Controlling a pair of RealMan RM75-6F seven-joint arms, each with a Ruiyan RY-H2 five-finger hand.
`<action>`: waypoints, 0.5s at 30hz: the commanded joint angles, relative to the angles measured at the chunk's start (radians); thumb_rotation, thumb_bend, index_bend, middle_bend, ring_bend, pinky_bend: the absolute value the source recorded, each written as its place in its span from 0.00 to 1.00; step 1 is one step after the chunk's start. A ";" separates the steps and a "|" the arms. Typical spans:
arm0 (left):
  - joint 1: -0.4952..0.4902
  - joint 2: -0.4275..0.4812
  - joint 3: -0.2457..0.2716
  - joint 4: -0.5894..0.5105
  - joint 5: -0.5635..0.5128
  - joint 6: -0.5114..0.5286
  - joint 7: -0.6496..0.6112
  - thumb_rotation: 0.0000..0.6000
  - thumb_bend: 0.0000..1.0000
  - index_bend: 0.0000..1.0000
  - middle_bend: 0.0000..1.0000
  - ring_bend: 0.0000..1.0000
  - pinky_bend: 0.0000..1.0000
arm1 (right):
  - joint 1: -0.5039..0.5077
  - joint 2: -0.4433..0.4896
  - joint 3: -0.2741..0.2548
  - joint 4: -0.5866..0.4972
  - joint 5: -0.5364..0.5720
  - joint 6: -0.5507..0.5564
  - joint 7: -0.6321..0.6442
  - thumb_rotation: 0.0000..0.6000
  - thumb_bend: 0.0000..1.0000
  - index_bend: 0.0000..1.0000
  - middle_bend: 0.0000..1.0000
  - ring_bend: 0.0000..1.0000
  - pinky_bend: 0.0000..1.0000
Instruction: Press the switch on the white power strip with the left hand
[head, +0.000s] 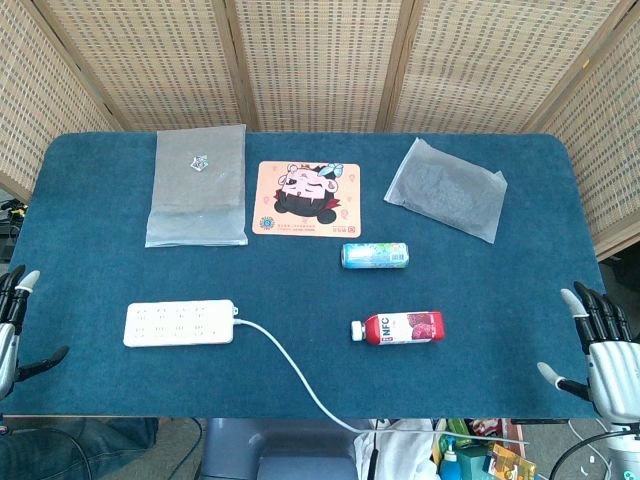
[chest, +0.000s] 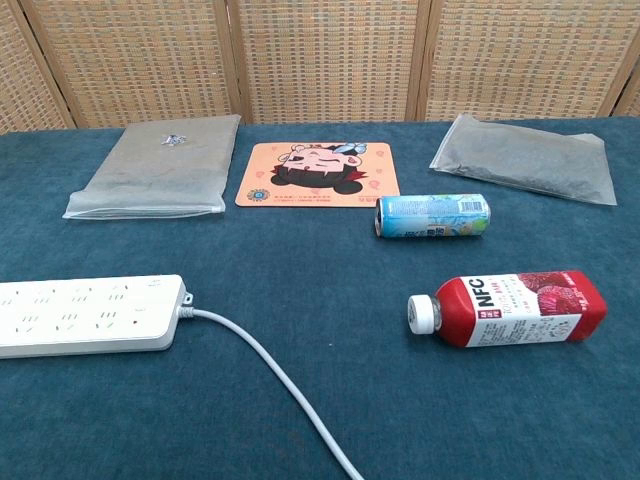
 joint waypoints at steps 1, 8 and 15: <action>0.000 0.001 0.000 0.001 -0.002 -0.001 -0.001 1.00 0.00 0.00 0.00 0.00 0.00 | -0.001 0.001 0.001 0.000 0.001 0.002 0.003 1.00 0.00 0.00 0.00 0.00 0.00; -0.002 -0.003 0.000 0.009 0.007 -0.002 -0.003 1.00 0.00 0.00 0.00 0.00 0.00 | -0.003 0.004 0.001 -0.003 -0.001 0.005 0.008 1.00 0.00 0.00 0.00 0.00 0.00; -0.023 -0.052 -0.010 0.053 0.038 0.000 0.008 1.00 0.01 0.00 0.47 0.31 0.25 | -0.002 0.005 0.000 -0.006 -0.002 0.002 0.005 1.00 0.00 0.00 0.00 0.00 0.00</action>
